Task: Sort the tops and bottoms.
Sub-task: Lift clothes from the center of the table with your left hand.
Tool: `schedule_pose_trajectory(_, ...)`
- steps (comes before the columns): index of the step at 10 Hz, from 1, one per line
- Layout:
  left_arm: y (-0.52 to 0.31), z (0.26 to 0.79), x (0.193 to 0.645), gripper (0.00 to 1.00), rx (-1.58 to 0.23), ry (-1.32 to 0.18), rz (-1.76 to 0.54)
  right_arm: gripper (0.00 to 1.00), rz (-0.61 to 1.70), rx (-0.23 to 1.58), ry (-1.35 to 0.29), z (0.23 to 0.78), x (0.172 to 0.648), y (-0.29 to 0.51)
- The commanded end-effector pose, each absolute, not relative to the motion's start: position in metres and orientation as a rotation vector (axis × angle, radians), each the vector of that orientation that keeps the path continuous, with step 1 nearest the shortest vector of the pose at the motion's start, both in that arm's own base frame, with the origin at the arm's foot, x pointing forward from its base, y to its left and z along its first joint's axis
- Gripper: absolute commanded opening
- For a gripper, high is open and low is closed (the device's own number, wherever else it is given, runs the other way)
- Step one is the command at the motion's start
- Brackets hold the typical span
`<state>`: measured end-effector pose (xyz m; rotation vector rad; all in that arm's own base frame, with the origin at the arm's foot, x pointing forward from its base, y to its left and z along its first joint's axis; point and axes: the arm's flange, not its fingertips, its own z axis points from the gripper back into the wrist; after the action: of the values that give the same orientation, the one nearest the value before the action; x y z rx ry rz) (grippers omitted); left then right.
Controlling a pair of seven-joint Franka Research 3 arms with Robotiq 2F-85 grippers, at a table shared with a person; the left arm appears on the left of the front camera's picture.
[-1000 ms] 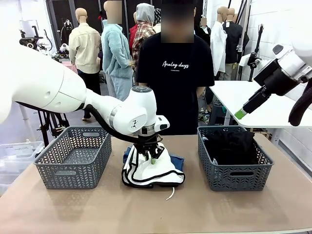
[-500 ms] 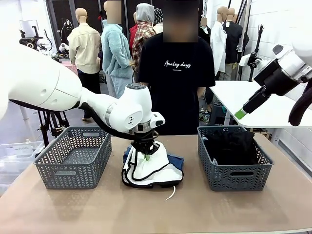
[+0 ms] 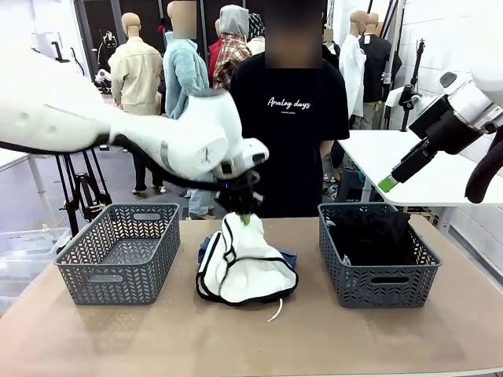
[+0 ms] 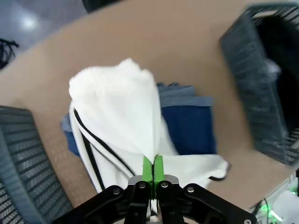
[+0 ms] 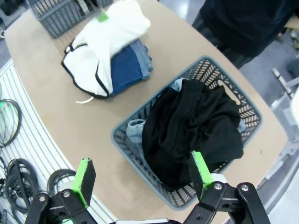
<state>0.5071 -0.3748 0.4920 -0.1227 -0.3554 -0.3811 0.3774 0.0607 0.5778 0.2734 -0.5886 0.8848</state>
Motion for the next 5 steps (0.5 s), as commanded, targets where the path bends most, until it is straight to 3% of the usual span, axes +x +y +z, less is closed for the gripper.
schedule_pose_trajectory(1, -0.355, 0.541, 0.485, 0.0, -0.124, -0.438, -0.416, 1.0, 0.872, 0.288, -0.599, 0.577, 0.378, 0.062)
schedule_pose_trajectory(3, -0.347, 0.584, 0.463, 0.0, -0.13, -0.555, -0.43, 1.0, 0.872, 0.288, -0.599, 0.577, 0.378, 0.062)
schedule_pose_trajectory(4, -0.34, 0.582, 0.461, 0.0, -0.133, -0.628, -0.415, 1.0, 0.872, 0.288, -0.599, 0.577, 0.378, 0.062)
schedule_pose_trajectory(5, -0.36, 0.594, 0.468, 0.0, -0.135, -0.507, -0.412, 1.0, 0.872, 0.288, -0.599, 0.577, 0.378, 0.062)
